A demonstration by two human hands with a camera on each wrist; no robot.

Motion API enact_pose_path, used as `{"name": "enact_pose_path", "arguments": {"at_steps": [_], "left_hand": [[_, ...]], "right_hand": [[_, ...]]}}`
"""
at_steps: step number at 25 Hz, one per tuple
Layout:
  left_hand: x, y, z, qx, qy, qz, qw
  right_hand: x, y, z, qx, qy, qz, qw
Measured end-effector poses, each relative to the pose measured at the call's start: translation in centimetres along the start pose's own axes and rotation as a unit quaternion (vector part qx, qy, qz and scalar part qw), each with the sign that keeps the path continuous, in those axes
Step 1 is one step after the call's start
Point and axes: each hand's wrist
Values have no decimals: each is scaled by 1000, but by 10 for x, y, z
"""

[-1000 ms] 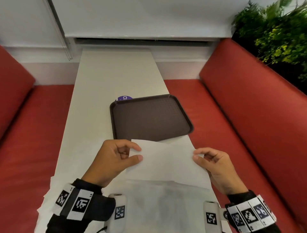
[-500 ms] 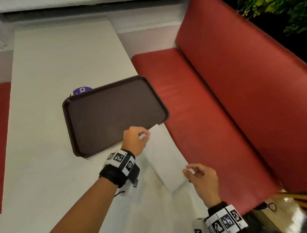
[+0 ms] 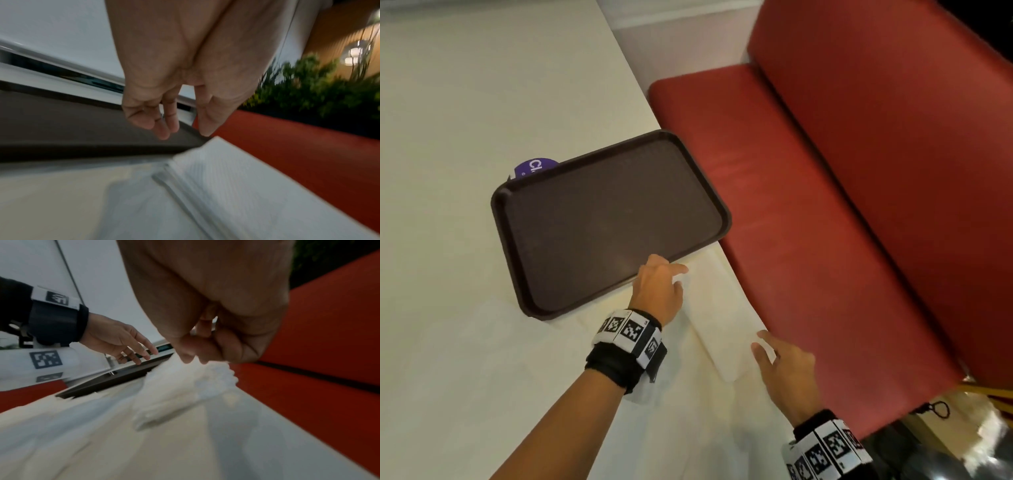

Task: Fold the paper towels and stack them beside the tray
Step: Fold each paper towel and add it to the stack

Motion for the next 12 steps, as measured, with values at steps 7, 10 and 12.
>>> {"name": "enact_pose_path", "arguments": {"at_steps": [7, 10, 12], "left_hand": [[-64, -176, -98, -159, -160, 81, 971], [-54, -250, -151, -289, -151, 87, 941], [-39, -290, -181, -353, -153, 50, 922]], "right_hand": [[47, -40, -70, -171, -43, -129, 976], [91, -60, -91, -166, -176, -220, 945], [105, -73, -99, -186, -249, -206, 928]]}}
Point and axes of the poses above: each hand's wrist, its own y-axis towards the middle knuckle, its own x-axis out of the palm, z = x × y
